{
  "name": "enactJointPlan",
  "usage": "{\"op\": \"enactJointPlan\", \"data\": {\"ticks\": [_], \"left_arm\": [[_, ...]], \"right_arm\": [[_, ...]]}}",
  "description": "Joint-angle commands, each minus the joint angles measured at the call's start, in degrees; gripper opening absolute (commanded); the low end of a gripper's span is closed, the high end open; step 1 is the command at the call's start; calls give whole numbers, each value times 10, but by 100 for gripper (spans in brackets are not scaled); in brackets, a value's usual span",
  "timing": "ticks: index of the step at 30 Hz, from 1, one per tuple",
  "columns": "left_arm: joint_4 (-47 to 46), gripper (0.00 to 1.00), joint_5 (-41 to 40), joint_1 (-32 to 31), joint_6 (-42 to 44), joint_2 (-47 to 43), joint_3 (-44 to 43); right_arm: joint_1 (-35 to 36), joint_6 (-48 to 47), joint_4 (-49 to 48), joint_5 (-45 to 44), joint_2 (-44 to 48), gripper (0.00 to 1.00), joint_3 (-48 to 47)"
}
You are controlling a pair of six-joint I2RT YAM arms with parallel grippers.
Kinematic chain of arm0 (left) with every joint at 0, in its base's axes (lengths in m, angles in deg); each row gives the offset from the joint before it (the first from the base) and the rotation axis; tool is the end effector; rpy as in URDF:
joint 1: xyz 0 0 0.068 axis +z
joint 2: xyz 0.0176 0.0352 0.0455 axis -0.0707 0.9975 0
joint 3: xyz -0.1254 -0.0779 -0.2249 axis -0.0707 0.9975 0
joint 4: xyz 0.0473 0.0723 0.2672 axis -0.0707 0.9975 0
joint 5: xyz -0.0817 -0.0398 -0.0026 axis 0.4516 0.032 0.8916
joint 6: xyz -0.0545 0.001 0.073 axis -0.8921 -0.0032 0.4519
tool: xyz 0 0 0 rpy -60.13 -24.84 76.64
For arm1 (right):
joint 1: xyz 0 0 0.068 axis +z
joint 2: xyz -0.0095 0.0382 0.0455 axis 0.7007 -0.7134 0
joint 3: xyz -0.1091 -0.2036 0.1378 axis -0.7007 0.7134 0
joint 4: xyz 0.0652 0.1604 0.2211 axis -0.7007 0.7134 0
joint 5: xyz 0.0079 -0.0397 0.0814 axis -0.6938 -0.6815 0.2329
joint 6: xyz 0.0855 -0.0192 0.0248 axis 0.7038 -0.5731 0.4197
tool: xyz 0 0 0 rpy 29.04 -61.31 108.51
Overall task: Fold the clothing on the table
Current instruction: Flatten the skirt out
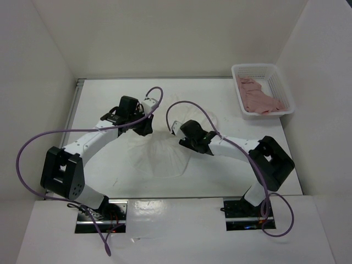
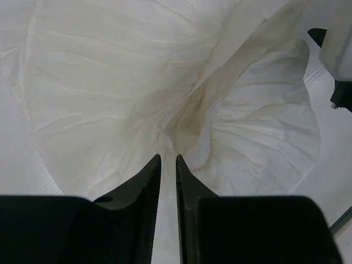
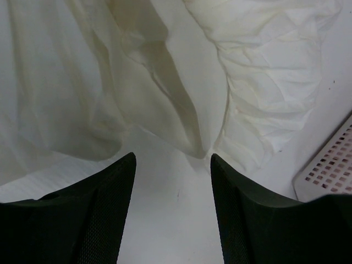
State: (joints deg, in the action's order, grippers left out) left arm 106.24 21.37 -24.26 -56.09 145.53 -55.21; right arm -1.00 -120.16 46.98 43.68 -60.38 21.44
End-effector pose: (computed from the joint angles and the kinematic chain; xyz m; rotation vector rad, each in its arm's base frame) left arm 0.3454 -0.1541 0.2147 0.6453 2.2472 -0.5053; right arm 0.2842 0.2297 0.1286 -1.3337 2.0344 -0.3453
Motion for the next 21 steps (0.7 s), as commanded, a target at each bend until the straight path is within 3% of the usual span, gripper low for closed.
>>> {"op": "enactJointPlan", "data": {"ticks": [1,8,13,21], "left_arm": [[-5,23,30,2,-3,-6,-8],[-5,23,35,2,-3,5,-8],[-5,23,35,2,2,5,-8],[-5,23,40,2,2,10,-8]], "right_arm": [[2,-19,-51,-39,-5,61,15],[2,-30,-82,-61,-18,56,33],[2,-30,-82,-56,-25,44,27],[-9,-24,-88,-56,-25,33,11]]}}
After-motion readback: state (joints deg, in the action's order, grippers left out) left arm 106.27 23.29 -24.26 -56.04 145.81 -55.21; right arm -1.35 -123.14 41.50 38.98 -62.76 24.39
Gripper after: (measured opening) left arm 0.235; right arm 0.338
